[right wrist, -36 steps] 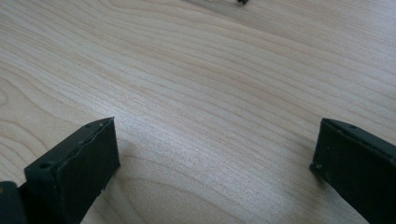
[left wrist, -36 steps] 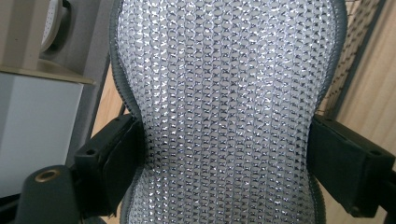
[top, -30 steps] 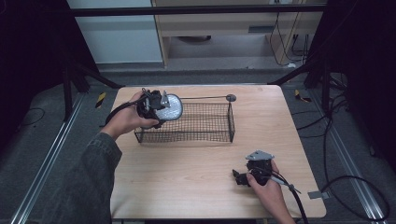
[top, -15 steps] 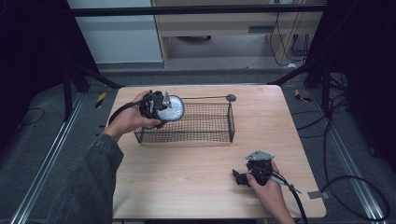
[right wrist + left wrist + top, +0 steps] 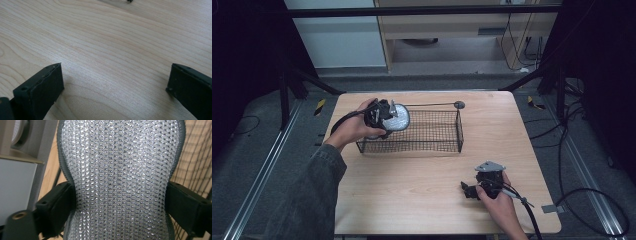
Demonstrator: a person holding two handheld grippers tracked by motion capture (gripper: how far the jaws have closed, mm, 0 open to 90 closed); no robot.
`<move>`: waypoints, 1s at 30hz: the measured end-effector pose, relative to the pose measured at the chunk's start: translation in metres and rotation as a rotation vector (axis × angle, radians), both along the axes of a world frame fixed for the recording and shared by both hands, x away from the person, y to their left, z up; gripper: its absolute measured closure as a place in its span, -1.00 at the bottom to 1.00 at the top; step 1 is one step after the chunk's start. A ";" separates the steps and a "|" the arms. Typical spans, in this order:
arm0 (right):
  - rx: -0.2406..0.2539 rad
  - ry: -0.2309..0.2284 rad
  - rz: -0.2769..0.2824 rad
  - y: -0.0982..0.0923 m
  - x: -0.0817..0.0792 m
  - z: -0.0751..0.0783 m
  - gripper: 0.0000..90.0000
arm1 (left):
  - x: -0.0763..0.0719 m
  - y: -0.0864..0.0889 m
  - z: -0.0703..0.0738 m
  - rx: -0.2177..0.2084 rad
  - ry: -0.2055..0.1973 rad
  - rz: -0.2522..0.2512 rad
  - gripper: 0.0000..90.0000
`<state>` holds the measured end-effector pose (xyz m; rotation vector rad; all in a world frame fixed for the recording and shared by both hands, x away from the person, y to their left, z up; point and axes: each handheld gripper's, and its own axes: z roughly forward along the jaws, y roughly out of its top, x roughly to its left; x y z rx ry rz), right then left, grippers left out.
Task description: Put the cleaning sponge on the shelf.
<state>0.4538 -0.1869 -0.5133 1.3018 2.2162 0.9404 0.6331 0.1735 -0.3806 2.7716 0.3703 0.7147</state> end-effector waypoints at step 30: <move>0.000 -0.001 0.002 0.000 0.000 0.000 -0.99 | -0.012 -0.001 0.014 -0.120 0.024 0.041 -0.82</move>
